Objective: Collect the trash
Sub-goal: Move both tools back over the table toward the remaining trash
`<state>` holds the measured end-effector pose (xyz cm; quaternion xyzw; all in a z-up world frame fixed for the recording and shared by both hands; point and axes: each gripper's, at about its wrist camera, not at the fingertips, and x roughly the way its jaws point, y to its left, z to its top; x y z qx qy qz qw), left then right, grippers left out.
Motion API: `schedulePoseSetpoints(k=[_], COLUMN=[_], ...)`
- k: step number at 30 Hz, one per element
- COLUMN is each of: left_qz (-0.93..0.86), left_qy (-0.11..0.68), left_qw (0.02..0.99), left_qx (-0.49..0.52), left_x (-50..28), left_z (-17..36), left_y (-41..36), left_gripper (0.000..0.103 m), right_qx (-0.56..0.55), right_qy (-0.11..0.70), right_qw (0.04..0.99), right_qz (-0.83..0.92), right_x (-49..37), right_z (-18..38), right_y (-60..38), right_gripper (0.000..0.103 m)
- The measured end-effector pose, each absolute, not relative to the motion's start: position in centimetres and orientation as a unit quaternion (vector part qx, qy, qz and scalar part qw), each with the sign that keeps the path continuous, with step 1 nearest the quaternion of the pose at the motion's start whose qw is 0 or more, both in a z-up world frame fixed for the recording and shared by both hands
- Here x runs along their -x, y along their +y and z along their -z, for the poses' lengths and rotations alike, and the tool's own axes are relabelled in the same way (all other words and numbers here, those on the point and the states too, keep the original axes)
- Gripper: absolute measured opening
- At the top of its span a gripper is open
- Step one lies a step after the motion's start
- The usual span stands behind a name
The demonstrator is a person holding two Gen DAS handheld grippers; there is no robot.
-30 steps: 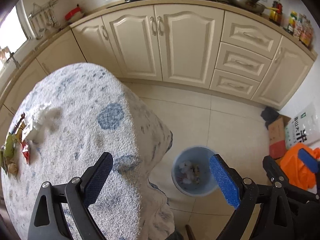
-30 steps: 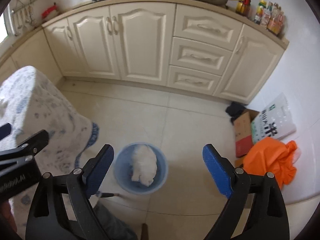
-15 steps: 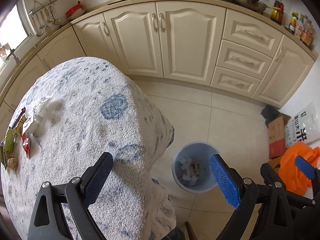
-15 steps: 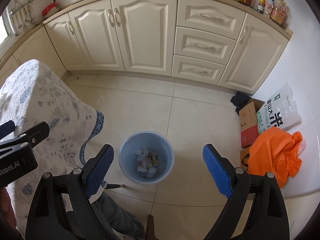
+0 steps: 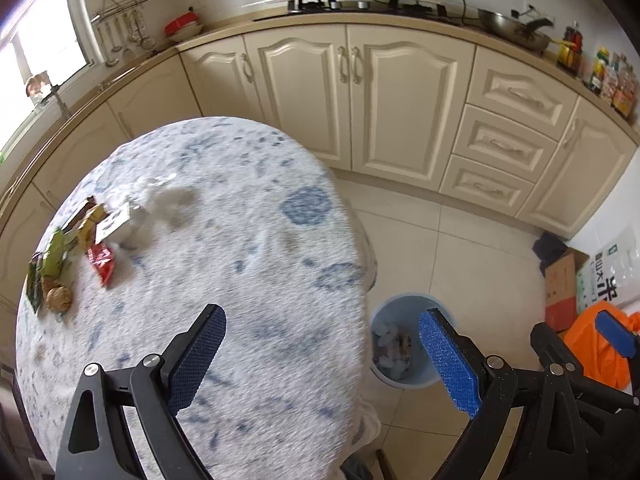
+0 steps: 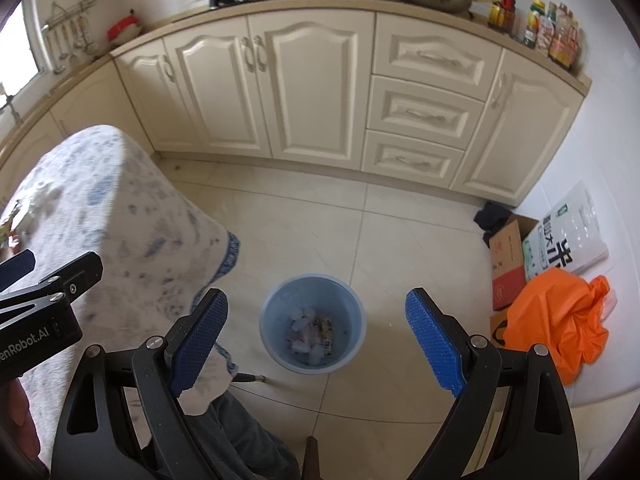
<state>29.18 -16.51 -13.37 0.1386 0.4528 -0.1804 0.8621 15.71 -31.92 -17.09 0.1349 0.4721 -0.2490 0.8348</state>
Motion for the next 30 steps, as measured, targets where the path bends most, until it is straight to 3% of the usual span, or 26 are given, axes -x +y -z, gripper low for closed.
schedulePoseSetpoints(k=[14, 30], left_qz=[0.096, -0.049], left_qy=[0.420, 0.436], left_qw=[0.898, 0.899], left_qx=[-0.089, -0.016], left_x=[-26.1, -26.4], left_z=[8.1, 6.0], left_y=[-4.4, 10.4], left_gripper=[0.096, 0.096], right_qx=[-0.101, -0.040], right_qy=[0.431, 0.433], right_qw=[0.881, 0.900], right_qz=[0.165, 0.012], right_x=[-18.0, -24.8], right_z=[13.1, 11.7], right_y=[-23.7, -10.1], right_gripper=[0.094, 0.094])
